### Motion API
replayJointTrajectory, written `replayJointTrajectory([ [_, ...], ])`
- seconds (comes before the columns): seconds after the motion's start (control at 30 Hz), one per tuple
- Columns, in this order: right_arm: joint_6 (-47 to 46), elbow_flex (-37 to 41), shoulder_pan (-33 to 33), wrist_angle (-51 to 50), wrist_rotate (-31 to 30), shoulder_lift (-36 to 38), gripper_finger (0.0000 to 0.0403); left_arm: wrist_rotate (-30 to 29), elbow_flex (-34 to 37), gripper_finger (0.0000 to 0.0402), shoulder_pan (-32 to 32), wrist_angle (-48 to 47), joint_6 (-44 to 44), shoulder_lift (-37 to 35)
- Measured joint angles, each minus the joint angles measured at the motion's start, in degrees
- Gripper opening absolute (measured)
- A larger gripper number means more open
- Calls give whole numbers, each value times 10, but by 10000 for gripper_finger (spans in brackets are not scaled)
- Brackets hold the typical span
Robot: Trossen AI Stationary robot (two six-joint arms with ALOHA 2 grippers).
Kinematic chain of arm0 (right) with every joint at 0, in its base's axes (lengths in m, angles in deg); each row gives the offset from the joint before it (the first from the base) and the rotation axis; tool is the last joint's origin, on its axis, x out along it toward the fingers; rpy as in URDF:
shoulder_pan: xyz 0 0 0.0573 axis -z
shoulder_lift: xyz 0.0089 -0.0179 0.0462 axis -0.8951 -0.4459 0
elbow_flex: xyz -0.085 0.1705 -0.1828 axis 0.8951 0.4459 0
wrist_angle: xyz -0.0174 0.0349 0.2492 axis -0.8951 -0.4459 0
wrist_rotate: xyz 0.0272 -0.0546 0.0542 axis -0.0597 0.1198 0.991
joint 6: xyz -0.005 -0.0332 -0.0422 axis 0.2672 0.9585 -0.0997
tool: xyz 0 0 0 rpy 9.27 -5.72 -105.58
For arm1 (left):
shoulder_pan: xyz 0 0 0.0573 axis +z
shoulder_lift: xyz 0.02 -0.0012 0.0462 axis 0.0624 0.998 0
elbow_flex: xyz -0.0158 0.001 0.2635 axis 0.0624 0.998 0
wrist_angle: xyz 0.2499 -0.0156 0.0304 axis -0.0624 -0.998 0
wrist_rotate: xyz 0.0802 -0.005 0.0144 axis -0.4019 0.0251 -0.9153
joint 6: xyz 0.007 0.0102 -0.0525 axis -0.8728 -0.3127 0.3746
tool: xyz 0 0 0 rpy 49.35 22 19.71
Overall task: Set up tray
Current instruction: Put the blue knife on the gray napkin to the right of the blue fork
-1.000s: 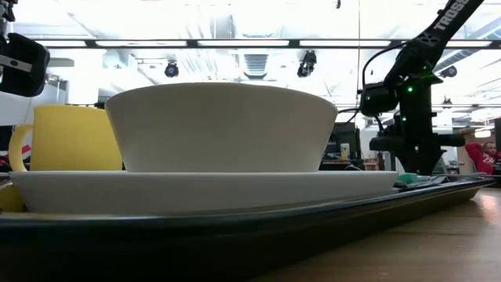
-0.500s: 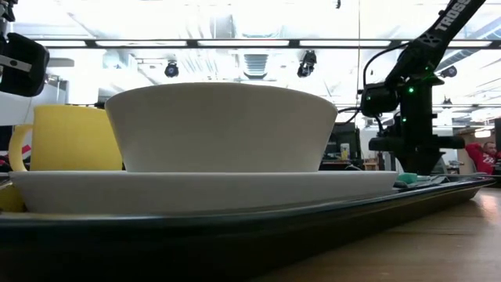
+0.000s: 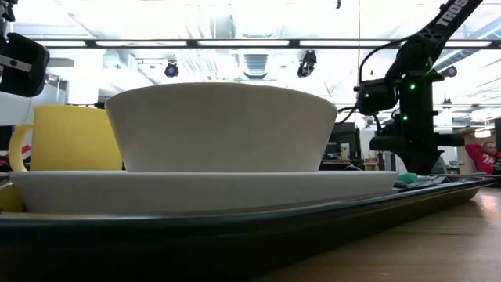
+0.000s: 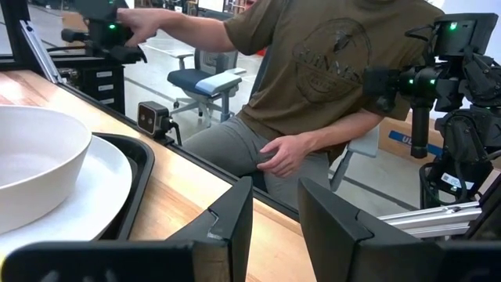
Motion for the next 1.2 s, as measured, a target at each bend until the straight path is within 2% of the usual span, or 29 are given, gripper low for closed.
replayJointTrajectory([
  [0.2,-57,1,-105,-18,27,11,19,0,0,88,0,0,0,0],
  [0.4,-122,-9,-200,-24,23,25,19,0,0,88,0,0,0,0],
  [0.9,-190,-99,-339,-63,19,24,19,-1,0,88,0,0,0,0],
  [1.2,-200,-146,-398,-67,19,-7,19,-2,0,88,0,0,0,0],
])
